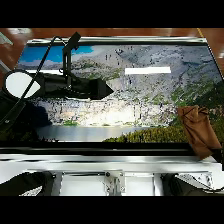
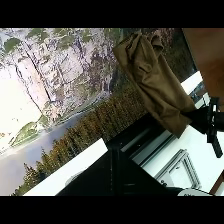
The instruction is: Fold the shirts.
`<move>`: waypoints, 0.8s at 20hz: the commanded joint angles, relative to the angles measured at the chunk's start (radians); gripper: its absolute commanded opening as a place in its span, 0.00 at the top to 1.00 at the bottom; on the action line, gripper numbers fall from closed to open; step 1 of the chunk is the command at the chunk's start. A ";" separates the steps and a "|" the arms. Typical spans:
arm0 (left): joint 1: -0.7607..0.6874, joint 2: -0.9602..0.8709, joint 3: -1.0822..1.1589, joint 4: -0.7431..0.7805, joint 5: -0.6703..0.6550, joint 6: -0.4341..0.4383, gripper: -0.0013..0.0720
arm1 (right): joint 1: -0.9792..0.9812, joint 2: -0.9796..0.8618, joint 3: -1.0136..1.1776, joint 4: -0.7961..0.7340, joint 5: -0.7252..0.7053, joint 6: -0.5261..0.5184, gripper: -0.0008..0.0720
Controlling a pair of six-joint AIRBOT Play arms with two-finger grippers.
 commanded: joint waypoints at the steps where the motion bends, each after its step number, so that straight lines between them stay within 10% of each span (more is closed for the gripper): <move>1: -0.002 -0.001 0.000 0.005 0.027 0.003 0.93 | -0.023 0.071 -0.120 -0.027 -0.029 0.021 0.89; 8: -0.002 -0.001 0.000 0.005 0.027 0.023 0.93 | -0.020 0.135 -0.146 -0.027 -0.080 0.092 0.70; 11: -0.001 -0.001 0.000 0.020 0.027 0.022 0.93 | -0.021 0.135 -0.130 -0.035 -0.045 0.061 0.25; 16: 0.000 -0.001 0.000 0.084 0.028 0.022 0.93 | -0.021 0.256 0.049 -0.204 0.002 0.129 0.25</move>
